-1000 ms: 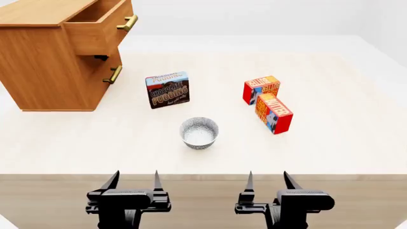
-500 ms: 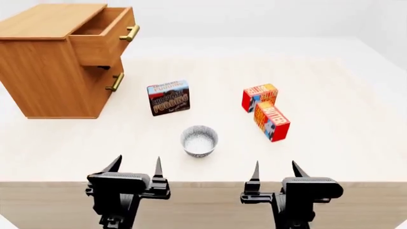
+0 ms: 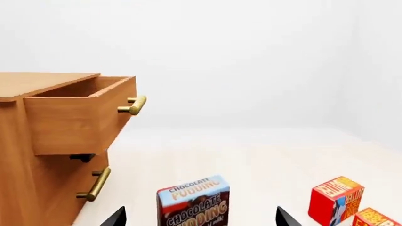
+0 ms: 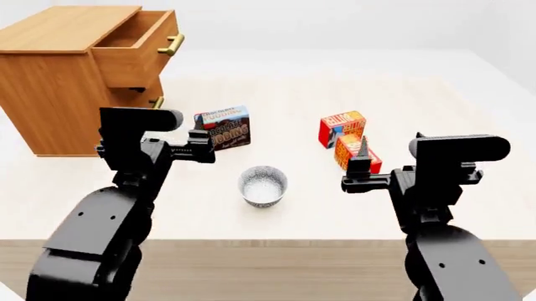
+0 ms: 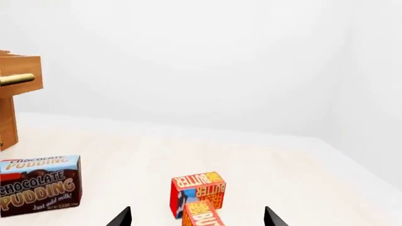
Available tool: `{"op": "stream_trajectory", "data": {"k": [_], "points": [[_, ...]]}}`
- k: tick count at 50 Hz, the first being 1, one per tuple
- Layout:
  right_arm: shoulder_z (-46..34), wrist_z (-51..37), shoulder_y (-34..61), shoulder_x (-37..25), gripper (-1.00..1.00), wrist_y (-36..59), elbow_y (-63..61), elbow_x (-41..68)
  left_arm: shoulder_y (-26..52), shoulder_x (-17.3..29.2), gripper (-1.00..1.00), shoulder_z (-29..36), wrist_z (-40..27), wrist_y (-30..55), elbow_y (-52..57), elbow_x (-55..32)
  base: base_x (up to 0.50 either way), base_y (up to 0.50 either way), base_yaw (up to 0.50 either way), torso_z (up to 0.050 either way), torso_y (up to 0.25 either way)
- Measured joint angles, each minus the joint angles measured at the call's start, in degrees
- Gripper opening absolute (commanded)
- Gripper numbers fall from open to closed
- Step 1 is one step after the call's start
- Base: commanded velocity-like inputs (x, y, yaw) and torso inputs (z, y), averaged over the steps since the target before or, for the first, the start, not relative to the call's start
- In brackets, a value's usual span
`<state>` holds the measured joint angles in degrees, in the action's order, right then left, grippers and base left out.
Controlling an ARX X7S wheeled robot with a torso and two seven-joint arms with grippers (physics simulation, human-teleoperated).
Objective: Put the bowl in the top drawer of the cabinet.
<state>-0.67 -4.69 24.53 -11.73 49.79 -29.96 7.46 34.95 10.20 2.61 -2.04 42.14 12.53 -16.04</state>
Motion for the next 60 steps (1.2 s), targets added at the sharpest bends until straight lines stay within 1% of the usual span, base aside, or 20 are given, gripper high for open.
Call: {"op": "stream_trajectory", "data": {"k": [6, 12, 17, 23, 28, 35, 41, 60], "points": [[-1.2, 0.1, 8.5, -1.8, 1.00, 9.1, -2.6, 0.5, 9.5, 0.1, 1.00, -0.2, -1.0, 7.0, -1.4, -1.2, 0.19, 0.39, 0.00, 0.047, 0.000], [-3.3, 0.1, 16.0, -3.1, 1.00, 15.2, -2.9, 0.6, 17.9, 0.0, 1.00, 0.1, -2.2, 12.3, -4.0, -1.5, 0.28, 0.48, 0.00, 0.000, 0.000], [-4.9, 0.2, 21.2, -4.2, 1.00, 18.5, -2.4, 0.7, 24.5, -0.3, 1.00, -0.1, -3.1, 16.0, -7.1, -1.5, 0.41, 0.33, 0.00, 0.000, 0.000], [-5.6, 0.6, 26.3, -4.9, 1.00, 21.2, -1.7, 0.9, 31.8, -1.1, 1.00, -0.4, -3.6, 19.6, -11.8, -2.0, 0.50, 0.01, 0.00, 0.000, 0.000], [-5.9, 1.0, 29.5, -5.4, 1.00, 23.0, -1.6, 1.2, 36.4, -1.7, 1.00, -0.4, -3.7, 22.1, -15.0, -2.7, 0.50, 0.00, 0.00, 0.000, 0.000], [-6.1, 1.5, 32.6, -6.0, 1.00, 25.3, -2.3, 1.7, 40.9, -2.2, 1.00, -0.7, -3.7, 23.9, -19.3, -3.3, 0.50, 0.00, 0.00, 0.000, 0.000], [-6.0, 1.7, 34.2, -6.4, 1.00, 27.1, -3.4, 2.1, 43.1, -2.6, 1.00, -1.0, -3.9, 24.8, -22.0, -3.6, 0.50, 0.00, 0.00, 0.000, 0.000], [-5.0, 2.1, 35.9, -7.3, 1.00, 29.7, -6.0, 2.9, 45.0, -2.8, 1.00, -0.3, -4.2, 26.6, -24.2, -4.7, 0.50, 0.00, 0.00, 0.000, 0.002]]}}
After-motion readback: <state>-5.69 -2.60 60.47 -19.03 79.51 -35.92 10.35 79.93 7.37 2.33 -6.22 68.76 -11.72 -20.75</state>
